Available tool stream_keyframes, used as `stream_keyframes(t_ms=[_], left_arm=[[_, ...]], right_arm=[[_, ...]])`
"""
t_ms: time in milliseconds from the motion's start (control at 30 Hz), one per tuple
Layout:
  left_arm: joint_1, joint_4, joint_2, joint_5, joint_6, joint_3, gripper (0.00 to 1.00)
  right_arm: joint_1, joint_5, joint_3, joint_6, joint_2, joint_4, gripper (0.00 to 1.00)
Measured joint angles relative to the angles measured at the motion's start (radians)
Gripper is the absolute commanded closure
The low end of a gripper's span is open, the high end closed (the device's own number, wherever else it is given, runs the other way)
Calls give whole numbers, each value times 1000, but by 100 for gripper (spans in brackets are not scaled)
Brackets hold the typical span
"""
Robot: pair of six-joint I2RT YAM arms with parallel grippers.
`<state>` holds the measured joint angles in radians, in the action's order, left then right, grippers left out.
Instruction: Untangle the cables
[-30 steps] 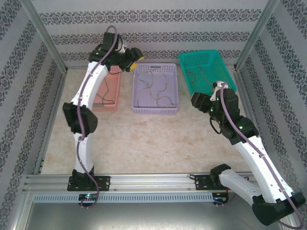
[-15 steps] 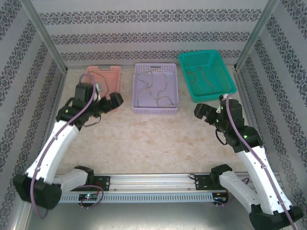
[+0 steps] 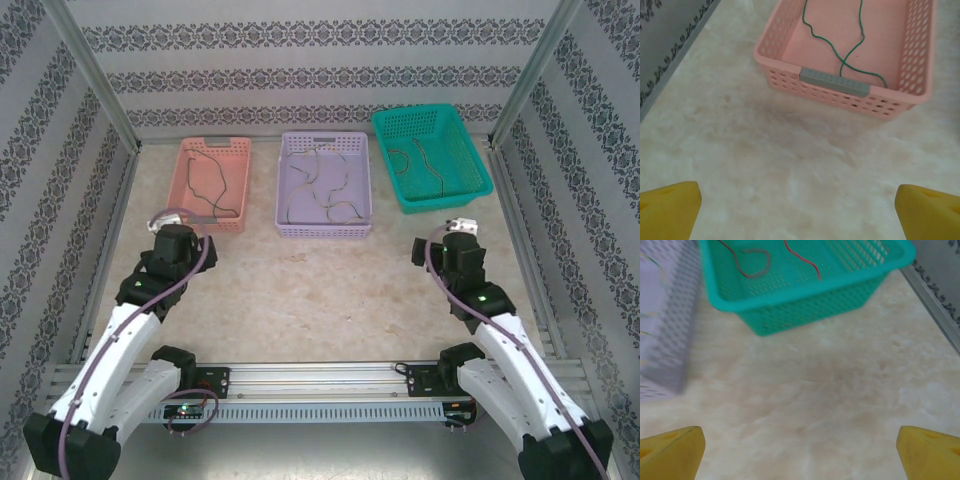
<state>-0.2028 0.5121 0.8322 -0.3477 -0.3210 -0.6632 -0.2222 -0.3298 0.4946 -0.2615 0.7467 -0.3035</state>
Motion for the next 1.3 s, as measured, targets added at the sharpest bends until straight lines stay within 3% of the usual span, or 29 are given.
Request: stream_keyframes(t_ms=[133, 333, 533, 700, 1300], left_arm=[[59, -285, 210, 18, 129, 103, 1], [119, -687, 509, 94, 184, 174, 0], [155, -964, 685, 181, 256, 155, 0], [171, -1223, 712, 221, 277, 248, 1], [184, -1313, 727, 251, 282, 273, 0]], right_arm=[[76, 0, -114, 86, 158, 229, 2], [148, 88, -187, 176, 385, 615, 2], [200, 234, -159, 210, 568, 883, 2], [201, 311, -148, 229, 719, 1112, 2], [198, 283, -132, 240, 763, 1171, 2]])
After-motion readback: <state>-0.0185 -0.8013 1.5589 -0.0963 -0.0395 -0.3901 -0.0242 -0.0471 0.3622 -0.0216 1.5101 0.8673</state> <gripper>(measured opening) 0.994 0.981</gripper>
